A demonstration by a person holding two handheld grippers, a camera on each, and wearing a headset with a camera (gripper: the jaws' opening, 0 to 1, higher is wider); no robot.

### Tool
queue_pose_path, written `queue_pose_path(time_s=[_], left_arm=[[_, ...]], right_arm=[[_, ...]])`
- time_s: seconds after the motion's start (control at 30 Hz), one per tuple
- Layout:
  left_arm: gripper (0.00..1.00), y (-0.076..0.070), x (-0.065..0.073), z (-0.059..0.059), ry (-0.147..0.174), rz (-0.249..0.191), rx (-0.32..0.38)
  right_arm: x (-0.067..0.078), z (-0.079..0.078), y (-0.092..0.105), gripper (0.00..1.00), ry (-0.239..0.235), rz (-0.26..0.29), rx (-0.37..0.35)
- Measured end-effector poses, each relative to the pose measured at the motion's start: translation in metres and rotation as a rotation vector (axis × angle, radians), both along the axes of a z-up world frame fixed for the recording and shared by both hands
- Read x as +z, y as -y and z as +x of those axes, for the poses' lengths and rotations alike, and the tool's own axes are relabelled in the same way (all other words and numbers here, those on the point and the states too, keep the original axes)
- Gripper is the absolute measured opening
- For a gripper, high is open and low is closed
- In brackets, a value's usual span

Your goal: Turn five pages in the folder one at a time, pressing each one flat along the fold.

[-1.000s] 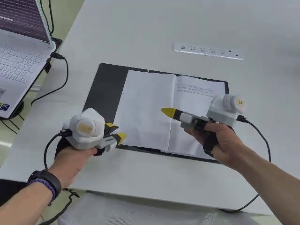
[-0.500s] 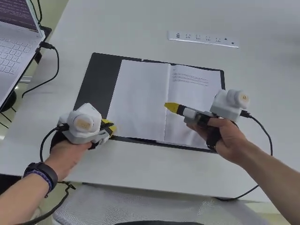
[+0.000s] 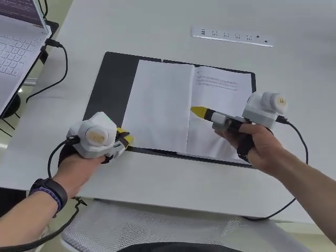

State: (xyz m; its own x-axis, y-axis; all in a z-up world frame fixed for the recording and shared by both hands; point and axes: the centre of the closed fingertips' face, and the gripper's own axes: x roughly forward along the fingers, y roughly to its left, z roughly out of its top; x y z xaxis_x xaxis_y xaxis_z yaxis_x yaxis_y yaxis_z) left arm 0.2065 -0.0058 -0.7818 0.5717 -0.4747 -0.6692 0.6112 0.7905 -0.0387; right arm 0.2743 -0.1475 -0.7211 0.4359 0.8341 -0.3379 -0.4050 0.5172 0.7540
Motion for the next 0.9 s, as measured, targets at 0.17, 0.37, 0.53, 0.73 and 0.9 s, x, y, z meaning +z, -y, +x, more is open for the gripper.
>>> queue_pose_path(time_s=[0.17, 0.37, 0.53, 0.73, 0.9], left_arm=[[0.08, 0.000, 0.000, 0.000, -0.006, -0.004, 0.000], [0.06, -0.003, -0.006, 0.005, -0.012, -0.001, -0.001], [0.05, -0.004, -0.007, 0.007, -0.022, -0.002, 0.014], [0.04, -0.005, -0.008, 0.007, -0.028, 0.005, 0.015], [0.03, -0.006, -0.010, 0.008, -0.028, 0.004, 0.025]], right_arm=[[-0.001, 0.011, -0.004, 0.19, 0.031, -0.011, 0.020], [-0.010, 0.025, -0.009, 0.16, 0.043, -0.030, 0.046], [-0.021, 0.035, -0.008, 0.11, 0.017, -0.015, 0.025], [-0.029, 0.040, -0.011, 0.08, 0.010, -0.010, 0.025], [-0.036, 0.042, -0.011, 0.02, 0.014, -0.017, 0.036]])
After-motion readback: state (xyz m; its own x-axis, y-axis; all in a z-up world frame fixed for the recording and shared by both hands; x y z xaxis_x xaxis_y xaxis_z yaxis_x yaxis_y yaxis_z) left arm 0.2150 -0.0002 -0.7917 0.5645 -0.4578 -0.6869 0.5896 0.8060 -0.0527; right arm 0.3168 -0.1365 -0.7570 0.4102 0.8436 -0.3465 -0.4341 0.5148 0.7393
